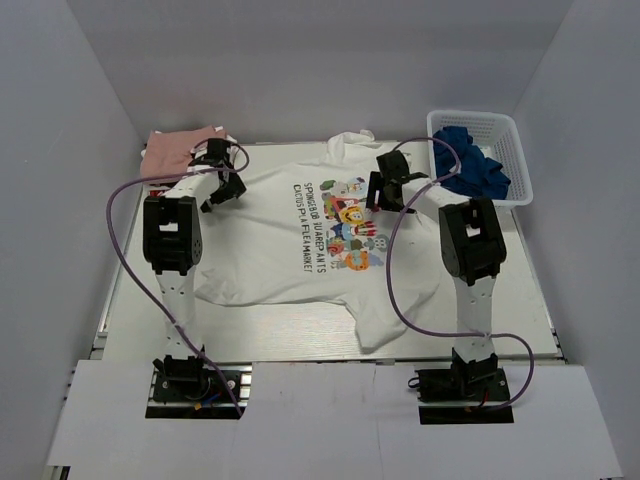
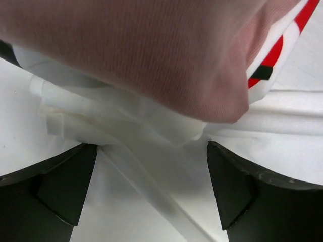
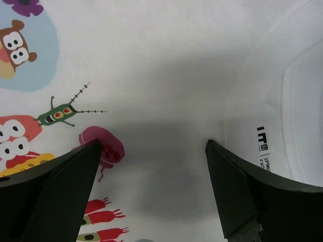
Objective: Fold and stack the t-shirts
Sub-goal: Flatten out the tshirt
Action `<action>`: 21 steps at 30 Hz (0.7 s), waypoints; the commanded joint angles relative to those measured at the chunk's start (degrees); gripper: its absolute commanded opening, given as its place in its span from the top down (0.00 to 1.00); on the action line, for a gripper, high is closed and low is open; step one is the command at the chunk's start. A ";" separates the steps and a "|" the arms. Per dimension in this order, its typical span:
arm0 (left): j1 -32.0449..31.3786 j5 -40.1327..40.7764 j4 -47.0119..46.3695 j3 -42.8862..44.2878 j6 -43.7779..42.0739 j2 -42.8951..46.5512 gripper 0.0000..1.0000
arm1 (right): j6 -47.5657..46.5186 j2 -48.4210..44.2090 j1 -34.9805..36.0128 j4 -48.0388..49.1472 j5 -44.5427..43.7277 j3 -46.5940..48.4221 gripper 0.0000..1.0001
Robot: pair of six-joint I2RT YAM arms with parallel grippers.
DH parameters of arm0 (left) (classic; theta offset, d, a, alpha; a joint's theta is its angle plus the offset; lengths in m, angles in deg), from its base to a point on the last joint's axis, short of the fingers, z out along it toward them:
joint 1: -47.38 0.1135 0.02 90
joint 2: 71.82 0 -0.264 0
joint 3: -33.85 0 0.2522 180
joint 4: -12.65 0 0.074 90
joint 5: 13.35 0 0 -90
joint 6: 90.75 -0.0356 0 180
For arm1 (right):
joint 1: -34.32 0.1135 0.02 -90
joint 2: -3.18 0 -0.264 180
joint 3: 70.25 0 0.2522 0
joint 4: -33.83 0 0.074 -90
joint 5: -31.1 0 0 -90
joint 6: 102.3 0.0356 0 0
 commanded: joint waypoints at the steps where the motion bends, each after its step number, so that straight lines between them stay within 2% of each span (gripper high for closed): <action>1: -0.51 -2.94 6.44 -0.50 0.13 1.05 0.00 | -0.83 2.07 -1.07 -3.29 0.68 3.14 0.10; 3: -1.04 -1.53 6.46 -3.47 0.84 5.26 0.00 | -1.80 -0.65 -0.54 -2.33 0.95 1.57 0.10; 5: -1.04 -3.27 5.07 -7.61 2.07 13.34 0.00 | -2.25 -5.48 -0.01 0.39 1.82 -3.53 0.10; 6: -1.56 -3.28 3.75 -12.94 2.85 16.24 0.00 | -2.42 -6.71 0.69 0.92 1.83 -4.67 0.10; 8: -2.18 -3.28 3.03 -17.10 4.60 23.26 0.00 | -1.11 -10.85 1.92 0.23 -1.50 -7.93 0.10; 11: -2.97 -2.75 4.69 -22.47 6.28 29.07 0.00 | -1.54 -14.01 5.17 0.31 -3.27 -11.26 0.10; 16: -6.23 -4.76 4.70 -30.47 7.87 33.75 0.00 | -1.54 -15.60 12.45 2.93 -2.22 -12.60 0.10; 21: -8.60 -6.27 2.42 -38.12 10.06 33.76 0.00 | -3.21 -14.02 17.91 8.91 10.15 -12.15 0.10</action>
